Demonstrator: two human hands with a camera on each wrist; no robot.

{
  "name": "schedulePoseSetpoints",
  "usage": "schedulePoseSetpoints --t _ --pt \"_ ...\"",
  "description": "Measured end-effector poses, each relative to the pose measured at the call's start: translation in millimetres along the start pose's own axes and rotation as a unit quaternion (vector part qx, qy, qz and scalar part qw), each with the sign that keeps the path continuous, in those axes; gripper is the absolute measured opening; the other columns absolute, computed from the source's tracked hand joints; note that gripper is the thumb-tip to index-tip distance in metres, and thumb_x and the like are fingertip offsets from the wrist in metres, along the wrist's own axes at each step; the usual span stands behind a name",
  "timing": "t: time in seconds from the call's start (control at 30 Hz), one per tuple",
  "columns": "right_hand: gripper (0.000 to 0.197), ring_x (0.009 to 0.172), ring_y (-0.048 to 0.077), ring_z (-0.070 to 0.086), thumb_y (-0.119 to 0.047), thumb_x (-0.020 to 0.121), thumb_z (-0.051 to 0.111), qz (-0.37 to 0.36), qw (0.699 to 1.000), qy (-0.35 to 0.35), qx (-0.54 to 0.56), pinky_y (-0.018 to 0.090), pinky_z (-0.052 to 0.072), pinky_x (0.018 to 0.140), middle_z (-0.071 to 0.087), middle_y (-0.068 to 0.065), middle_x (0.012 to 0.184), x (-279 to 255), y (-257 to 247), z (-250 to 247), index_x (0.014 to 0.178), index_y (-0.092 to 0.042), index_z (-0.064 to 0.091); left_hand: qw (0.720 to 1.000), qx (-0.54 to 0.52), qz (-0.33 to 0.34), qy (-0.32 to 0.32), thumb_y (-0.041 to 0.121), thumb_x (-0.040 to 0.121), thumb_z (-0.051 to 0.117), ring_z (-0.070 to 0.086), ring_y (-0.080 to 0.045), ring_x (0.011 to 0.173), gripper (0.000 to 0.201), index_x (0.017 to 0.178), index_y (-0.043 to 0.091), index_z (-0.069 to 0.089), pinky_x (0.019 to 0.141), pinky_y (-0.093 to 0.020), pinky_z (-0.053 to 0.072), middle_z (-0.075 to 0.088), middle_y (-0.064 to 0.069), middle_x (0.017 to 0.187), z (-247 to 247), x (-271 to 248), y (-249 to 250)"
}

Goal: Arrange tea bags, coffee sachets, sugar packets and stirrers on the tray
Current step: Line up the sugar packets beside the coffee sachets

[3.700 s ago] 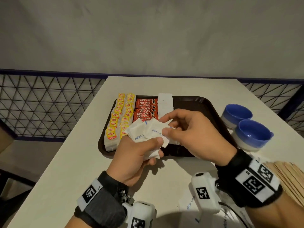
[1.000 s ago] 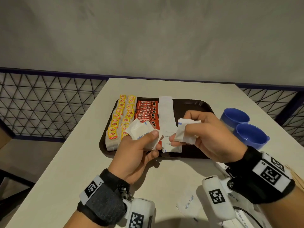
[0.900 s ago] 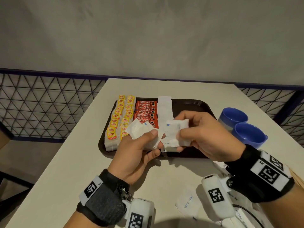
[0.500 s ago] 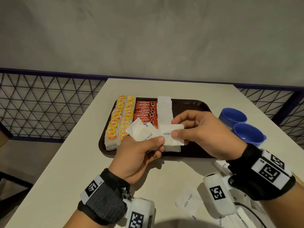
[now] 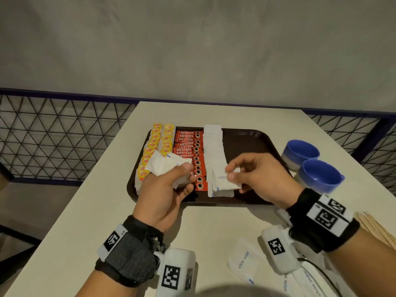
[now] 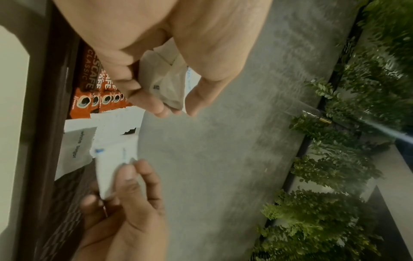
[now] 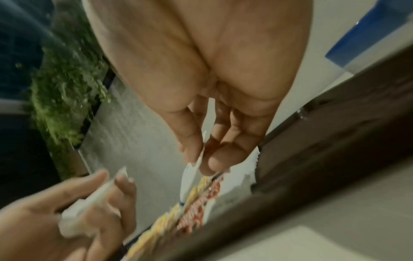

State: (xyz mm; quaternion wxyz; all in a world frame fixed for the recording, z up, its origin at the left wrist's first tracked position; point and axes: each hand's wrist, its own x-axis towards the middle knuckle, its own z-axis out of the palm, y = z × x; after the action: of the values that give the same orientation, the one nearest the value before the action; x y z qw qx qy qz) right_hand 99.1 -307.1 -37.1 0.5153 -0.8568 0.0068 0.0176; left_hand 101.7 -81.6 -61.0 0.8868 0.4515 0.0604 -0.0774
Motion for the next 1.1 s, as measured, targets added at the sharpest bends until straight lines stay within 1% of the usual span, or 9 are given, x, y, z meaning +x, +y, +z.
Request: schedulePoseSetpoints --t 0.13,0.3,0.4,0.47,0.53,0.77,0.87,0.93,1.1 --pt "0.013 0.065 0.019 0.056 -0.014 0.087 0.084 0.019 0.998 -0.031 -0.05 0.023 0.057 0.063 0.056 0.009 0.072 7.4 10.4 10.9 0.093 -0.023 0.078 1.0 0.006 -0.006 0.004 0.003 0.09 0.071 0.068 -0.018 0.071 0.025 0.114 0.007 0.067 0.056 -0.026 0.054 0.074 -0.008 0.087 1.4 -0.9 -1.0" --pt "0.013 0.065 0.016 0.062 -0.016 0.085 0.085 0.01 0.998 -0.006 -0.066 0.019 0.055 0.06 0.07 0.024 0.087 14.0 4.3 2.1 0.092 -0.02 0.076 1.0 0.006 -0.008 -0.001 0.004 0.089 0.072 0.069 -0.019 0.075 0.034 0.123 0.008 0.065 0.058 -0.027 0.055 0.074 -0.008 0.091 1.9 -1.2 -2.3" --pt "0.01 0.062 0.006 0.063 -0.02 0.083 0.088 0.018 0.992 -0.039 -0.118 0.023 0.059 0.065 0.073 0.006 0.076 16.2 2.2 3.7 0.087 -0.021 0.079 1.0 0.007 -0.01 -0.007 0.003 0.09 0.071 0.068 -0.02 0.075 0.03 0.119 0.01 0.065 0.057 -0.027 0.054 0.074 -0.007 0.088 2.2 -1.4 -2.9" --pt "0.007 0.06 -0.003 0.059 -0.027 0.083 0.088 0.016 0.977 -0.074 -0.198 0.012 0.047 0.061 0.067 -0.013 0.069 16.3 0.7 4.9 0.086 -0.027 0.081 1.0 0.009 -0.011 -0.008 0.004 0.09 0.071 0.068 -0.02 0.074 0.029 0.118 0.011 0.065 0.057 -0.027 0.054 0.073 -0.006 0.086 2.4 -1.8 -2.7" --pt "0.005 0.065 -0.007 0.057 -0.03 0.085 0.086 0.01 0.961 -0.102 -0.256 0.007 0.04 0.057 0.064 -0.017 0.075 15.5 -3.2 6.5 0.088 -0.03 0.082 1.0 0.01 -0.011 -0.006 0.004 0.09 0.072 0.068 -0.019 0.074 0.031 0.12 0.01 0.064 0.057 -0.027 0.055 0.073 -0.006 0.087 1.7 -1.9 -2.5" --pt "0.009 0.085 0.006 0.049 -0.033 0.084 0.086 -0.026 0.935 -0.101 -0.34 0.013 0.034 0.067 0.045 -0.014 0.095 17.7 -6.0 11.3 0.092 -0.036 0.082 1.0 -0.001 -0.018 -0.015 0.002 0.092 0.068 0.069 -0.021 0.074 0.021 0.111 0.011 0.064 0.058 -0.027 0.056 0.072 -0.006 0.081 2.1 -0.5 -3.2" --pt "0.008 0.084 0.008 0.054 -0.036 0.086 0.084 -0.024 0.937 -0.099 -0.333 0.012 0.038 0.066 0.049 -0.014 0.095 17.7 -10.7 7.4 0.093 -0.037 0.082 0.998 -0.042 -0.031 -0.03 -0.005 0.095 0.054 0.074 -0.032 0.084 0.033 0.124 0.009 0.06 0.066 -0.035 0.063 0.076 -0.013 0.093 0.6 -1.0 -2.8" --pt "0.005 0.078 0.01 0.056 -0.039 0.088 0.081 -0.034 0.949 -0.072 -0.304 0.016 0.041 0.068 0.055 -0.009 0.093 16.3 -16.1 3.7 0.092 -0.039 0.08 0.994 -0.085 -0.046 -0.053 -0.008 0.093 0.041 0.074 -0.044 0.097 0.045 0.131 0.01 0.056 0.083 -0.048 0.064 0.076 -0.02 0.109 0.2 -2.6 -0.9" --pt "0.004 0.062 0.006 0.054 -0.034 0.092 0.076 -0.075 0.992 -0.024 -0.096 0.029 0.053 0.069 0.061 -0.001 0.072 2.0 -31.2 1.9 0.096 -0.032 0.077 0.993 -0.052 -0.048 -0.092 -0.016 0.096 0.031 0.068 -0.054 0.109 0.042 0.122 0.003 0.056 0.101 -0.061 0.052 0.073 -0.028 0.116 3.2 -6.4 -3.5"
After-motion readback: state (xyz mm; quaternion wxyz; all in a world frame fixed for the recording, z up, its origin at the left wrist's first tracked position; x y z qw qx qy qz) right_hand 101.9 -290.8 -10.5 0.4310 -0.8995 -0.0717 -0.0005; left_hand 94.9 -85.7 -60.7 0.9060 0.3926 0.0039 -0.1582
